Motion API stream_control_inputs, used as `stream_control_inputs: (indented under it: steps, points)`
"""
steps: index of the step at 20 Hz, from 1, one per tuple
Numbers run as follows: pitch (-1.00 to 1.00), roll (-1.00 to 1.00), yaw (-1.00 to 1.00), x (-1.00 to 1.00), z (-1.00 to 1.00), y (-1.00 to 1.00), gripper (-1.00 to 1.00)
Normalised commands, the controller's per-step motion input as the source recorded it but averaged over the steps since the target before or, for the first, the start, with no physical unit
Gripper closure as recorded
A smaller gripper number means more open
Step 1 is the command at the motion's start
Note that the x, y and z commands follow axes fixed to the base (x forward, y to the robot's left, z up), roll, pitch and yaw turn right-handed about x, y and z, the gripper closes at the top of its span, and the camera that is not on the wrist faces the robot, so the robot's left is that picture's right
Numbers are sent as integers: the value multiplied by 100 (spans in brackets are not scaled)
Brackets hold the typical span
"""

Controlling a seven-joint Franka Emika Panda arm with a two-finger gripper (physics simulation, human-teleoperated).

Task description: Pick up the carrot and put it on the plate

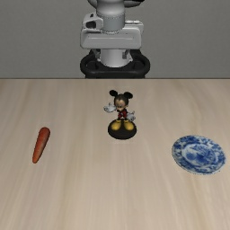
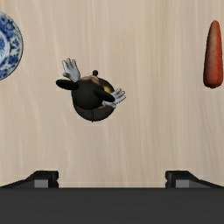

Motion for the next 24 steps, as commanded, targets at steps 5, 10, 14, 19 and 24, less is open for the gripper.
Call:
stream_control_inputs:
  steps: [5,10,14,19,24]
  points:
    - [0,0,0,0,0,-100,-100]
    - [0,0,0,0,0,-100,-100]
    - [0,0,0,0,0,-100,-100]
    - [0,0,0,20,0,-80,-100]
    - [0,0,0,100,0,0,-100]
